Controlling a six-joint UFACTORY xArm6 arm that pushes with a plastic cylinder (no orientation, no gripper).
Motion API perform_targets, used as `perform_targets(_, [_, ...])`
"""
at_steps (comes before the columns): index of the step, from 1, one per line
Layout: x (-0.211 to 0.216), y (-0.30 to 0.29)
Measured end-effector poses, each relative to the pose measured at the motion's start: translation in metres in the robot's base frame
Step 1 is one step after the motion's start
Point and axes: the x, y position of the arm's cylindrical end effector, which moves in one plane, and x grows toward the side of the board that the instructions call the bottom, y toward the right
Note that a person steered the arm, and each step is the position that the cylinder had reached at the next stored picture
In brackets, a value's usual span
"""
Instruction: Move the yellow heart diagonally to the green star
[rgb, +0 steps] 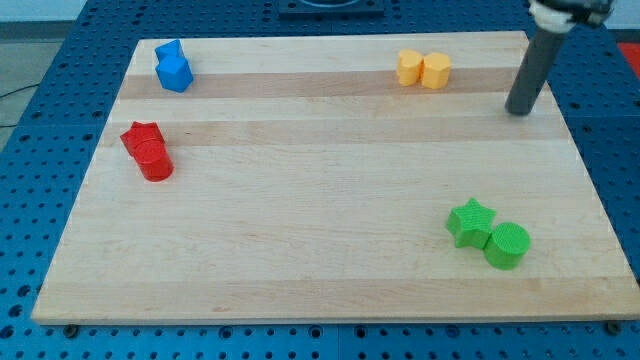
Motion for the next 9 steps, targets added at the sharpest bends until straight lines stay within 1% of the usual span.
perform_targets(1, [-0.028,0.017])
perform_targets(2, [-0.035,-0.067])
perform_targets(3, [-0.041,-0.115])
perform_targets(4, [-0.048,-0.12])
perform_targets(5, [-0.061,-0.094])
perform_targets(6, [-0.091,-0.128])
perform_targets(7, [-0.078,-0.219])
perform_targets(8, [-0.023,-0.288])
perform_targets(9, [-0.003,-0.31])
